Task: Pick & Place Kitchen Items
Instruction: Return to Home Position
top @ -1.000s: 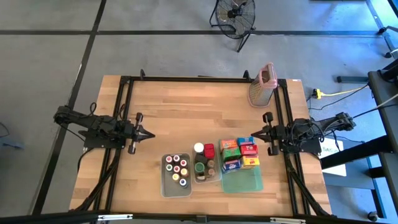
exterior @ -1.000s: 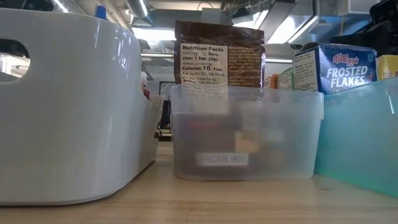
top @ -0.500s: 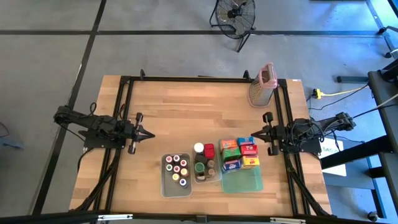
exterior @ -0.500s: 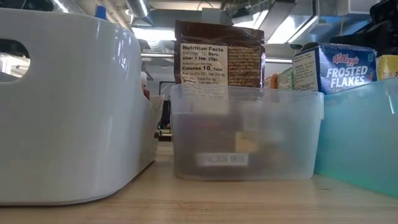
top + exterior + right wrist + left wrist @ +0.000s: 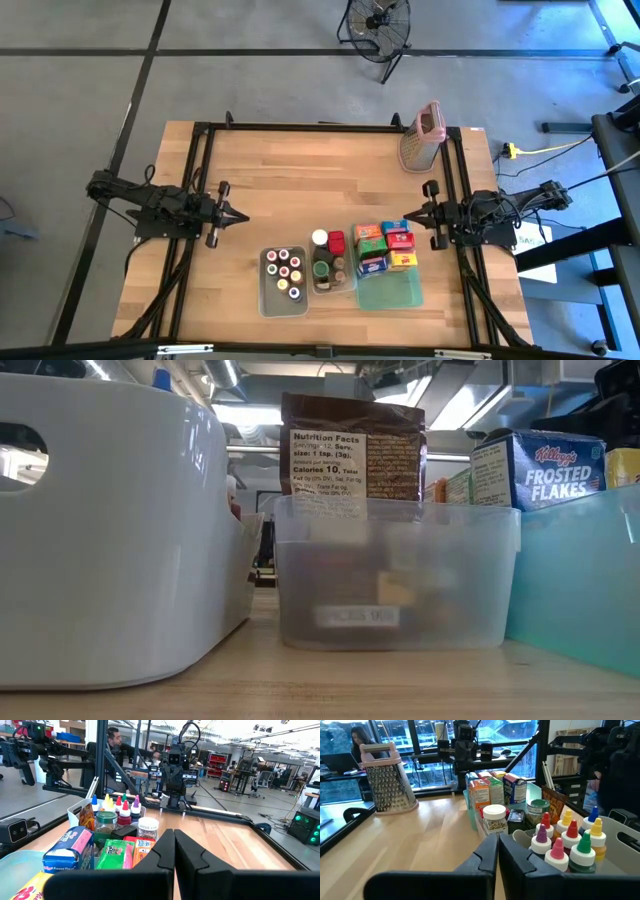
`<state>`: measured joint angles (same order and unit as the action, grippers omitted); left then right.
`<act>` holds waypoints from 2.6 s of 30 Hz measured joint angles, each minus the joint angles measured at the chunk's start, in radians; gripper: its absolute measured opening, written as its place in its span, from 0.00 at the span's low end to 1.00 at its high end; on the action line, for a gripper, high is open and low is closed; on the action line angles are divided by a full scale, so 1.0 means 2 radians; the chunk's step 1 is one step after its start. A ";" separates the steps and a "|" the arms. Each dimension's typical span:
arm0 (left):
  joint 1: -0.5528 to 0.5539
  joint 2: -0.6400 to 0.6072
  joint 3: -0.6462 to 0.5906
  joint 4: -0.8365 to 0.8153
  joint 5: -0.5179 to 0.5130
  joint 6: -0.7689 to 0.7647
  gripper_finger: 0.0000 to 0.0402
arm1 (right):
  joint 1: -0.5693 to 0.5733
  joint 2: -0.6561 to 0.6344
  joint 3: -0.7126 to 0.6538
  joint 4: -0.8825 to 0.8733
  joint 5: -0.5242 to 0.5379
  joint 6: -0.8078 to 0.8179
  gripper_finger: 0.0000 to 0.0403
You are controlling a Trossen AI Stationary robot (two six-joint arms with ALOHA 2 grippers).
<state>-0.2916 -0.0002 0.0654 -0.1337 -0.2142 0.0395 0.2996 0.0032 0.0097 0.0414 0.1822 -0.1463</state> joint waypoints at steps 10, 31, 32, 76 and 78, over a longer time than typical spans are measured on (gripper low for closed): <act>0.000 0.000 0.000 0.000 0.000 0.000 0.02 | 0.000 0.000 0.000 0.000 0.000 0.000 0.01; 0.000 0.000 0.000 0.000 0.000 0.000 0.03 | 0.000 0.000 0.000 0.000 -0.001 0.000 0.01; 0.000 0.000 0.000 0.000 0.000 0.000 0.03 | 0.000 0.000 0.000 0.000 -0.001 0.000 0.01; 0.000 0.000 0.000 0.000 0.000 0.000 0.01 | 0.000 0.000 0.000 0.000 0.000 0.000 0.01; 0.000 0.000 0.000 0.000 0.000 0.000 0.01 | 0.000 0.000 0.000 0.000 0.000 0.000 0.01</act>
<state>-0.2916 -0.0002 0.0654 -0.1337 -0.2150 0.0397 0.2996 0.0032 0.0101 0.0414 0.1822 -0.1467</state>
